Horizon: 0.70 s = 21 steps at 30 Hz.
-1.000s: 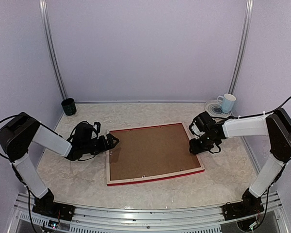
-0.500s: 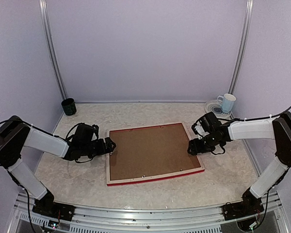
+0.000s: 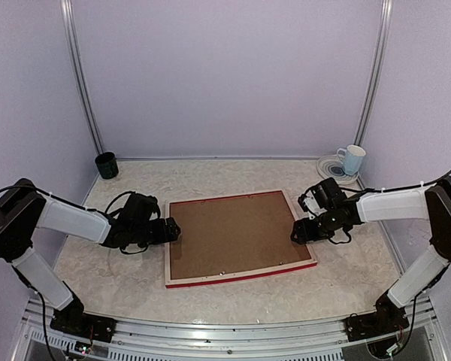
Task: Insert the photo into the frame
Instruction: Press the fastener onto the backboard.
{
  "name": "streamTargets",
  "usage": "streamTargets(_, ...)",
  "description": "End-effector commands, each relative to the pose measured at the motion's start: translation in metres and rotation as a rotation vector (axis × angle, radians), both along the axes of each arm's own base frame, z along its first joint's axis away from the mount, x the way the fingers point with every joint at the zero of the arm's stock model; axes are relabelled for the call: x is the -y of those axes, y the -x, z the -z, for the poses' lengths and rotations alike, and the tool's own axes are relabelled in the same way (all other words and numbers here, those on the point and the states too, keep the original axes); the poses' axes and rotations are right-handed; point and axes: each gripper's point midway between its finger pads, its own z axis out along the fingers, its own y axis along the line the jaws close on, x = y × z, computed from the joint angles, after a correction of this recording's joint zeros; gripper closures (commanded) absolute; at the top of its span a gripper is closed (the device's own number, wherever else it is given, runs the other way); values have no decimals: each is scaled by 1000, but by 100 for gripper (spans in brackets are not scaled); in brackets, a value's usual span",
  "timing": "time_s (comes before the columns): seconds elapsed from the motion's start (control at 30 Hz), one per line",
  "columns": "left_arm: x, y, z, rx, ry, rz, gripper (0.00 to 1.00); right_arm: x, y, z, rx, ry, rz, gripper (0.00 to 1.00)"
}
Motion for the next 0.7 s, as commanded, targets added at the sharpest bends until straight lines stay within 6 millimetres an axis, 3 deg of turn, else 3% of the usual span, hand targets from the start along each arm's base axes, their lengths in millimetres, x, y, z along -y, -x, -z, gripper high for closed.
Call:
streamTargets(0.0,-11,11,13,-58,-83,-10,13,2,1,-5,20,-28,4,28)
streamTargets(0.67,-14,12,20,-77,-145,28,32,3,8,2,10,-36,2,28)
